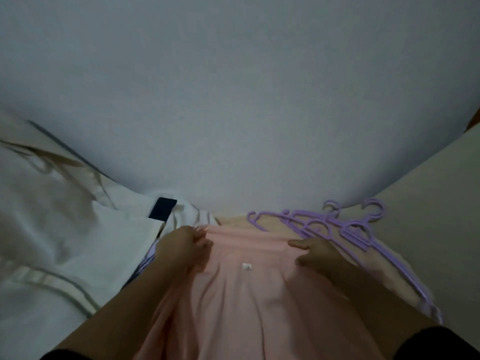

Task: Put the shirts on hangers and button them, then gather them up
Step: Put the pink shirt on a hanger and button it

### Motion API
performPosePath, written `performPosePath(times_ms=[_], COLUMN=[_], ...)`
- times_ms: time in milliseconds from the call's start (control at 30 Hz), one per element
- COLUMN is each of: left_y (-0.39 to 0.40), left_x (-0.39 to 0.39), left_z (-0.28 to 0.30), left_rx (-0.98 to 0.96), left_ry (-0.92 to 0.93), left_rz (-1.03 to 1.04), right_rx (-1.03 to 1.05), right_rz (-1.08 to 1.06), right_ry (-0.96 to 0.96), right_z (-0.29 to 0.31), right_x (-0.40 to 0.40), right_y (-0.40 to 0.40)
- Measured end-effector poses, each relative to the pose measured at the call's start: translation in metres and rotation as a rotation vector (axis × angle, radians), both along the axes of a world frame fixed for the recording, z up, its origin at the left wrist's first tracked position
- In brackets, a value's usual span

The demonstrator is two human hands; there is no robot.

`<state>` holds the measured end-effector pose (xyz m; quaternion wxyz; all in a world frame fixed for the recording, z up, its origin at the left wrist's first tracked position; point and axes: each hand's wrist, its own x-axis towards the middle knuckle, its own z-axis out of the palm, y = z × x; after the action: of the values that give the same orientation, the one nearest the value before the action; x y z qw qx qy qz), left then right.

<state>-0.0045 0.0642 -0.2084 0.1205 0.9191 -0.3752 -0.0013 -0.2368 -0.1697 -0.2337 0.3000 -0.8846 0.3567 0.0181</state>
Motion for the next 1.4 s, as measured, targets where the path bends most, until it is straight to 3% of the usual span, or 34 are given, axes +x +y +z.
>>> performPosePath(times_ms=[67,133,267,400,600,800,1167,1400], left_y=[-0.009,-0.017,-0.03,-0.046,-0.067,-0.074,-0.072,-0.072], left_x=[-0.01,-0.021,-0.073,-0.129,-0.173,-0.173,-0.163,-0.162], left_z=[-0.006,-0.012,-0.022,-0.048,-0.09,-0.116,-0.126,-0.129], left_rx=[0.02,-0.042,-0.24,-0.03,0.183,0.196,0.161,0.155], left_ry=[-0.229,-0.34,-0.255,-0.153,-0.06,0.068,0.096,0.077], left_rz=[0.021,-0.003,-0.163,-0.285,-0.32,-0.264,-0.321,-0.327], right_rx=[-0.049,-0.181,-0.268,-0.523,-0.486,-0.455,-0.375,-0.292], right_rz=[-0.015,-0.082,-0.255,-0.308,-0.323,-0.248,-0.229,-0.362], right_ry=[0.021,-0.023,-0.243,-0.142,0.047,0.036,0.09,0.025], right_z=[-0.018,-0.03,-0.033,-0.04,-0.058,-0.068,-0.061,-0.043], right_x=[0.006,0.004,-0.025,-0.072,-0.121,-0.12,-0.101,-0.101], right_y=[-0.001,-0.001,0.005,-0.001,-0.008,-0.008,-0.02,-0.027])
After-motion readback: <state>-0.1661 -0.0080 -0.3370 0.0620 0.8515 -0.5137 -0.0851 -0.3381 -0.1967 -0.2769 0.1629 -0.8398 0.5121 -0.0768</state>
